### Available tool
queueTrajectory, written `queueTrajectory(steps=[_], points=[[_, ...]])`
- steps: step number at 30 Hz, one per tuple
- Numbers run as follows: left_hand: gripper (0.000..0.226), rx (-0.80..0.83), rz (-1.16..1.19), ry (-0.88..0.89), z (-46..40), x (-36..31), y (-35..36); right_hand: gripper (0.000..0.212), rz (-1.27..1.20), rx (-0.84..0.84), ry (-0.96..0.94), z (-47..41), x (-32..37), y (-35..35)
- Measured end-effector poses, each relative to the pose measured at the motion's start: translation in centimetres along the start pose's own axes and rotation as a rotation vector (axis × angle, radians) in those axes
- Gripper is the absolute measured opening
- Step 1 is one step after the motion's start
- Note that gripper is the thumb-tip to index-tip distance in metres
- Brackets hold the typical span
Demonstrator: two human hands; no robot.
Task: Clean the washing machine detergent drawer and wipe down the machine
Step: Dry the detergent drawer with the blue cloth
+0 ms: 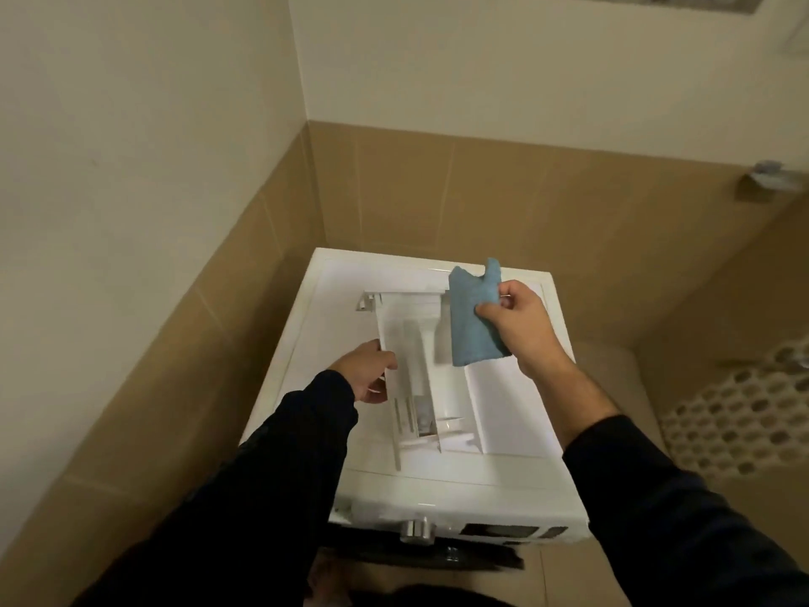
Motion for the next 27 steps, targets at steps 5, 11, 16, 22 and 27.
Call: queueTrajectory(steps=[5, 11, 16, 22, 27], points=[[0.028, 0.078, -0.083, -0.041, -1.8, 0.2, -0.8, 0.015, 0.077, -0.155, 0.071, 0.7, -1.7, 0.0], [0.031, 0.162, -0.016, -0.091, -3.1, 1.0, -0.6, 0.01, 0.313, -0.3, 0.073, 1.4, -2.0, -0.6], [0.029, 0.147, -0.014, -0.071, -3.9, 1.4, -1.6, 0.016, 0.536, -0.283, -0.003, -0.4, 0.2, 1.6], [0.025, 0.06, -0.074, 0.101, -5.7, -0.4, -2.2, 0.037, 0.922, -0.218, -0.212, -5.1, 3.5, 7.7], [0.049, -0.16, -0.227, 0.249, -6.1, -2.8, -3.8, 0.026, 0.954, -0.018, -0.275, -6.9, 3.2, 14.1]])
Point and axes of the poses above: each hand's wrist, its own z-axis away from the middle knuckle, its own y-axis out of the palm, x = y × z, the point moved 9 cm from there along -z, towards the middle knuckle, and after that the axes turned 11 degrees about z, right-handed, at the moved point
